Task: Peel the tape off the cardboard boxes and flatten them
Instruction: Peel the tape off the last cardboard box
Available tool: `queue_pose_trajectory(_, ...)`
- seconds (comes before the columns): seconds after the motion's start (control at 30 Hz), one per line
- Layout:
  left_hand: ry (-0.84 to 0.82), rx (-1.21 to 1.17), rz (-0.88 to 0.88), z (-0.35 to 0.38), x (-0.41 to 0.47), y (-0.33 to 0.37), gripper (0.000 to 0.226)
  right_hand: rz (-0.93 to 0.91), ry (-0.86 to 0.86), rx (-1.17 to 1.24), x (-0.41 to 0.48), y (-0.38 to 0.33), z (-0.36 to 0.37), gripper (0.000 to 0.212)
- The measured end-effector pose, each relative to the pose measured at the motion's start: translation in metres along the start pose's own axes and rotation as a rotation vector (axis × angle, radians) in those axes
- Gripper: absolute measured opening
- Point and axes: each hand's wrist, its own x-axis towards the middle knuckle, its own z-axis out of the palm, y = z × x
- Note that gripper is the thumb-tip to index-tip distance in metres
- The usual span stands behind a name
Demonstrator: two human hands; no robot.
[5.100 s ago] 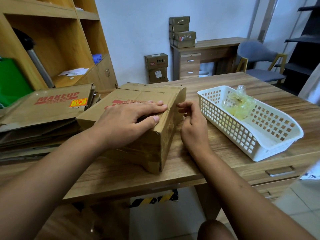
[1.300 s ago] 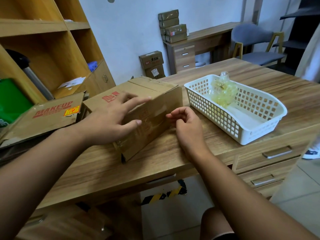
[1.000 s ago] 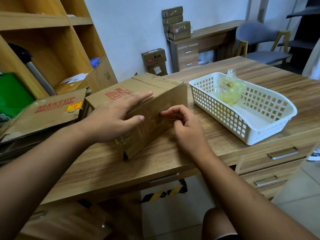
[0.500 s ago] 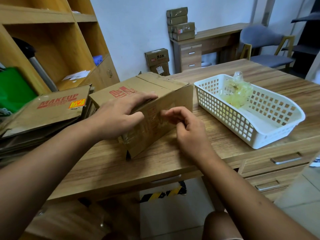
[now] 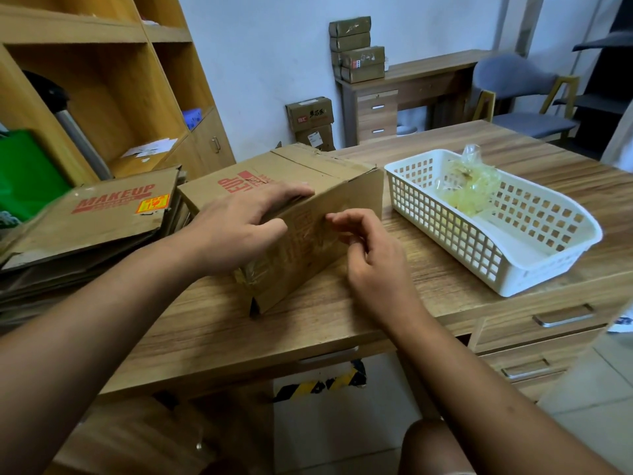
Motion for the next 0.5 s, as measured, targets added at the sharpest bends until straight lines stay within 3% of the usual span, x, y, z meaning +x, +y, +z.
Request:
queue_pose_trajectory(0.3,0.009,-0.008,-0.013,0.0009,0.0007,0.0012,0.061,-0.019,-0.159,-0.102,-0.003,-0.0071,0.0012,0.039)
queue_pose_trajectory(0.5,0.007,-0.011,-0.01,0.0009,0.0003,0.0021,0.06,0.007,-0.006,0.009,-0.0007,-0.0008,-0.002,0.038)
